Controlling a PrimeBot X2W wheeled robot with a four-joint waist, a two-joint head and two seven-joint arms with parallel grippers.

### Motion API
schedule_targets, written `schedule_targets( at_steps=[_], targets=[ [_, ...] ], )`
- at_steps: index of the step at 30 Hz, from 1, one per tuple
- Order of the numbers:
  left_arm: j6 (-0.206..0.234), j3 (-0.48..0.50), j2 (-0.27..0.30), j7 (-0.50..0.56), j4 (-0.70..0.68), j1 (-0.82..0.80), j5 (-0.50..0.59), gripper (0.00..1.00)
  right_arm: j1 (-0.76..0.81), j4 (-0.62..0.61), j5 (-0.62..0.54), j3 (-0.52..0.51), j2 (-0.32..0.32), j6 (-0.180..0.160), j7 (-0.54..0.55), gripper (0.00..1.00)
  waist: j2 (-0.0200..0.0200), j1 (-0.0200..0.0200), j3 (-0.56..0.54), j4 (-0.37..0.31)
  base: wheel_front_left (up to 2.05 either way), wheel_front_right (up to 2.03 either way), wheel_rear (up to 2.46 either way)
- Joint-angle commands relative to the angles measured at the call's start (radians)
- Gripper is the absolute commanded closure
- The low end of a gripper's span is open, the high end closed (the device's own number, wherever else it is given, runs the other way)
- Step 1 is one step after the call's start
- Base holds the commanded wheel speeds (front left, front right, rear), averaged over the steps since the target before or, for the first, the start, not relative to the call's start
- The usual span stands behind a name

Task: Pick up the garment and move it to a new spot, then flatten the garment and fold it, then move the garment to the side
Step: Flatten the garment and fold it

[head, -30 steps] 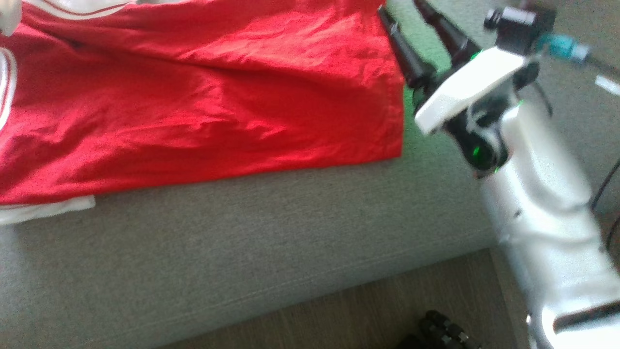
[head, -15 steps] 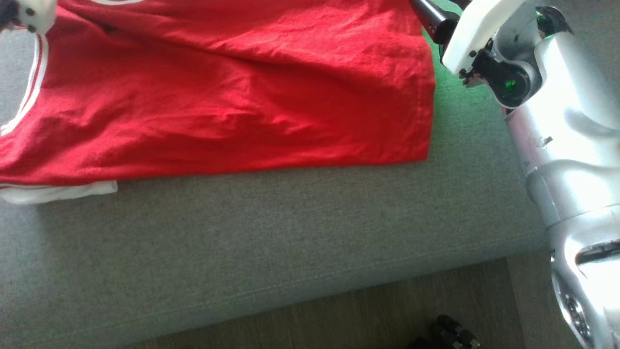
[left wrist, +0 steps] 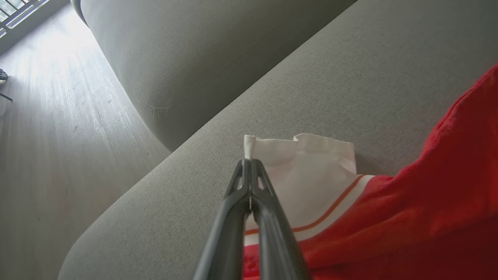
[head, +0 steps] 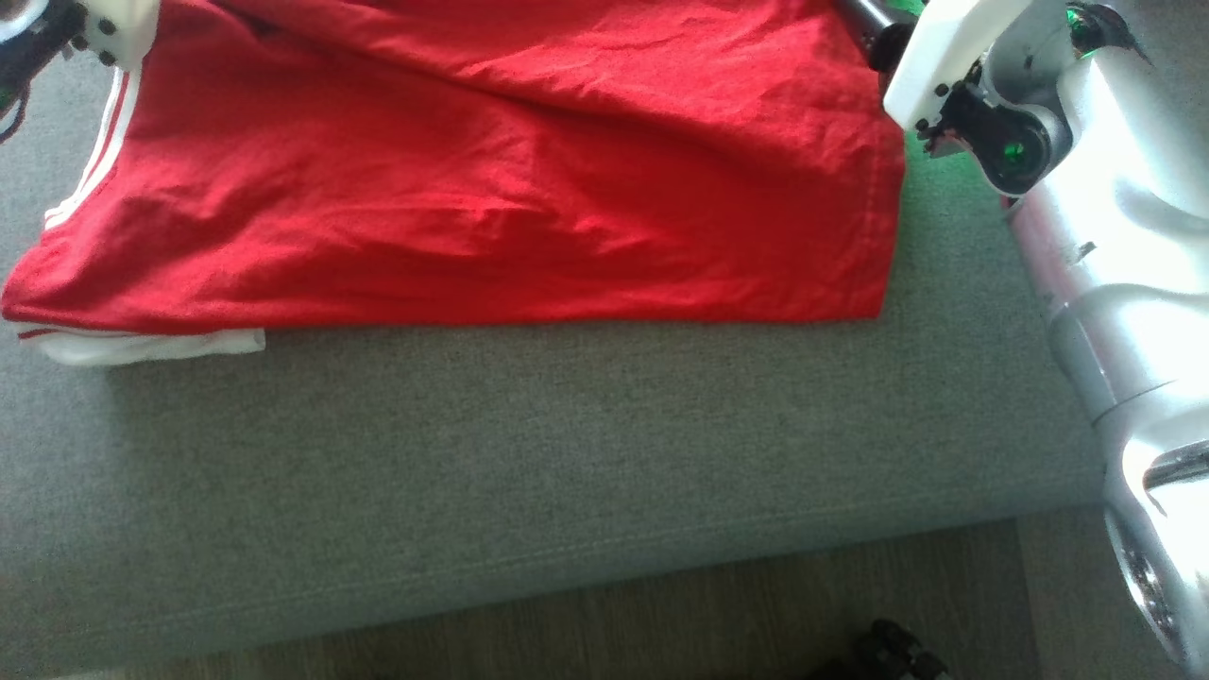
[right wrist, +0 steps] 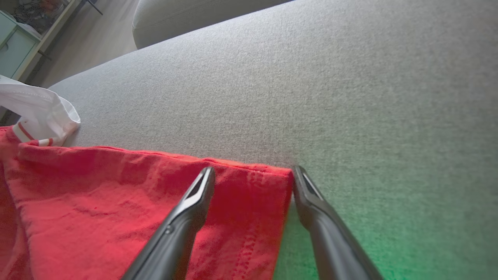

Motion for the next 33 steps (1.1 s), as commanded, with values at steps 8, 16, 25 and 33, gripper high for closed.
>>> schedule_targets(
  at_steps=[8,16,25,33],
  targets=[
    [0.001,0.028,0.029,0.001,-0.016,-0.063,0.017,1.00,-0.058,0.028,0.026,0.059,-0.012,0.000,-0.046,1.00,0.0000,0.0000,0.003,0.013,0.00,0.00,0.00],
    [0.001,0.033,0.048,-0.044,-0.018,-0.071,0.025,1.00,-0.093,0.042,0.050,0.081,-0.037,0.000,-0.115,1.00,0.0000,0.0000,-0.015,0.010,0.00,0.00,0.00],
    [0.053,0.129,0.070,-0.233,0.014,-0.084,-0.014,1.00,-0.120,0.009,0.108,0.102,-0.070,0.000,-0.231,1.00,0.0000,0.0000,-0.126,0.017,0.00,0.00,0.00],
    [0.079,0.205,0.114,-0.312,0.014,-0.115,-0.029,1.00,-0.174,-0.035,0.175,0.131,-0.102,0.000,-0.260,1.00,0.0000,0.0000,-0.264,0.020,0.00,0.00,0.00]
  ],
)
